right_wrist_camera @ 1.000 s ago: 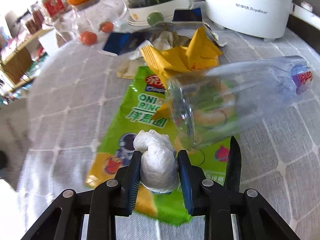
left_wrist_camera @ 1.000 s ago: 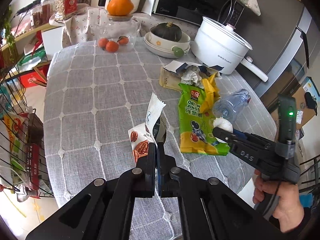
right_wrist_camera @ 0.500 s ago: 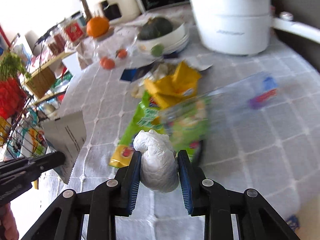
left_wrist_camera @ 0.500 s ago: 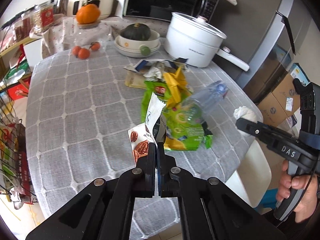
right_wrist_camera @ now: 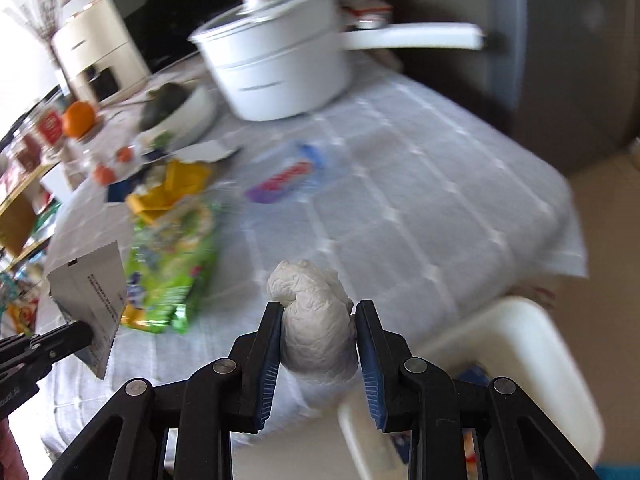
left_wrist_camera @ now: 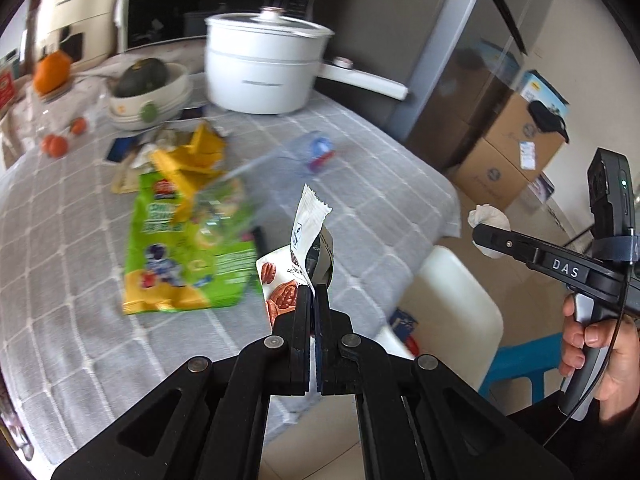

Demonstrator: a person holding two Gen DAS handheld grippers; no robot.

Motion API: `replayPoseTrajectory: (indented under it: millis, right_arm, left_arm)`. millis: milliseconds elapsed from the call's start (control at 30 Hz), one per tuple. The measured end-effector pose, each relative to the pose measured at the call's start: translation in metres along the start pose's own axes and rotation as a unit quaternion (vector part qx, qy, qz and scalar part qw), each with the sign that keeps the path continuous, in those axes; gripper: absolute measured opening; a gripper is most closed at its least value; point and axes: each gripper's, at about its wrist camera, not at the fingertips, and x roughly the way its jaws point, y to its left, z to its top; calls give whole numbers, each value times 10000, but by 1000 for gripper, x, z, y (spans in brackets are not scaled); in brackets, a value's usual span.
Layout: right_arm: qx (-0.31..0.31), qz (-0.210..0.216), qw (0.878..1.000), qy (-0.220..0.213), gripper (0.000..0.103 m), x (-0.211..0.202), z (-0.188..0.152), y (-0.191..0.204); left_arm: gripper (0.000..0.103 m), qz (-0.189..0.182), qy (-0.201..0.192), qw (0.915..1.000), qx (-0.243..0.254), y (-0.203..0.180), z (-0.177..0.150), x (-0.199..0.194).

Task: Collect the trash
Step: 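Carry the wrapper and tissue over the white bin with both grippers, then open the left gripper to drop the wrapper while the right gripper drops the tissue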

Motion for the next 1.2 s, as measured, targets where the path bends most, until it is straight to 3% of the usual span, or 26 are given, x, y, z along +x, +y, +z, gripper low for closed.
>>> replayPoseTrajectory:
  millis: [367, 600, 1067, 1133, 1200]
  right_arm:
    - [644, -609, 9960, 116, 33, -30, -20, -74]
    - [892, -902, 9916, 242, 33, -40, -31, -106]
    - [1027, -1102, 9875, 469, 33, -39, -38, -122]
    - [1030, -1127, 9871, 480, 33, -39, -39, -123]
    - [1038, -1133, 9869, 493, 34, -39, -39, -124]
  left_arm:
    - [0, -770, 338, 9937, 741, -105, -1, 50]
    - [1, -962, 602, 9873, 1109, -149, -15, 83]
    - [4, -994, 808, 9825, 1352, -156, -28, 119]
    - [6, -881, 792, 9834, 1378, -153, -27, 115]
    - [20, -840, 726, 9843, 1376, -148, -25, 109]
